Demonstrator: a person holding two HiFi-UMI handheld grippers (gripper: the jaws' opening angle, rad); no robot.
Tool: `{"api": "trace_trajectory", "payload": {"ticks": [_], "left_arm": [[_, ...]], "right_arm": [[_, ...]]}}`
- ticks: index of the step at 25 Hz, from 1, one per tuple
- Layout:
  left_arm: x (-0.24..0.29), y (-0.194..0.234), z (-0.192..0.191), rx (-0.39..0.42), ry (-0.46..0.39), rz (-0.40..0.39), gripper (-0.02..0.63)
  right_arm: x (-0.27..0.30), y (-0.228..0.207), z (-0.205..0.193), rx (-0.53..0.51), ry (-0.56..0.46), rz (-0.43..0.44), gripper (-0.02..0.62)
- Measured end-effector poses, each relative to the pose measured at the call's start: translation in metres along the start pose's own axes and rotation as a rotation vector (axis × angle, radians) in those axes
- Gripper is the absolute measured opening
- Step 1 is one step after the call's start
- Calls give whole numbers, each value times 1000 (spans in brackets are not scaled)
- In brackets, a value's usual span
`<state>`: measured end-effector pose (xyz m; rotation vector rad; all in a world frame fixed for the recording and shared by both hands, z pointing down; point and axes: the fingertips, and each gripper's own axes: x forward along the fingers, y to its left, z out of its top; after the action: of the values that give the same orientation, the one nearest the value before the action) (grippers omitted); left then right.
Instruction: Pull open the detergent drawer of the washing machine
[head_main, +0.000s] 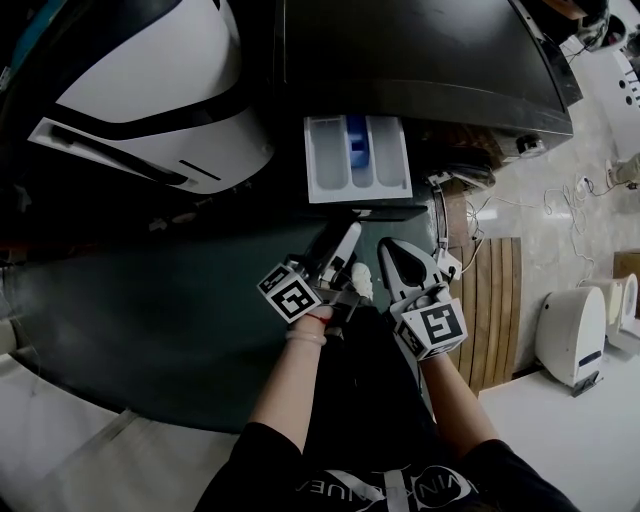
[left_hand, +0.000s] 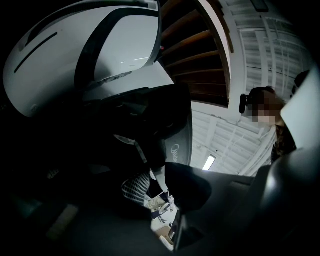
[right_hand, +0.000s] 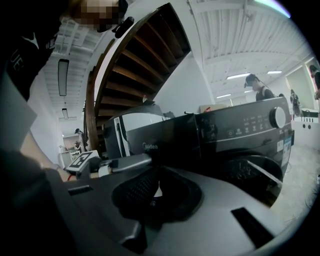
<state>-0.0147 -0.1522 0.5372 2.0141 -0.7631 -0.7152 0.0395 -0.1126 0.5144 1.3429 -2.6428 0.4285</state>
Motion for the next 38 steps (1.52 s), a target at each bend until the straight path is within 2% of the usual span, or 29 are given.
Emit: {"api": "trace_trajectory", "payload": {"ticks": [18, 23, 26, 28, 30, 32, 34, 38], "left_arm": [[-5, -5, -5, 2, 0, -12, 98], [-7, -2, -6, 20, 14, 18, 97], [-11, 3, -8, 25, 36, 59, 78], [-16, 5, -12, 34, 68, 90, 44], [-21, 2, -17, 59, 112, 101, 9], [-26, -7, -19, 96, 147, 88, 9], [-32, -15, -16, 157, 164, 84, 9], [-37, -33, -1, 293, 200, 125, 9]], "right_arm": [[-12, 2, -3, 17, -15, -17, 13], [-15, 3, 1, 18, -25, -22, 12], [-17, 3, 3, 1, -31, -24, 12], [-18, 3, 7, -16, -35, -22, 12], [-20, 4, 11, -13, -41, -25, 12], [-22, 2, 16, -4, -48, -34, 12], [-25, 0, 24, -8, -58, -41, 12], [-31, -1, 43, -21, -84, -47, 12]]}}
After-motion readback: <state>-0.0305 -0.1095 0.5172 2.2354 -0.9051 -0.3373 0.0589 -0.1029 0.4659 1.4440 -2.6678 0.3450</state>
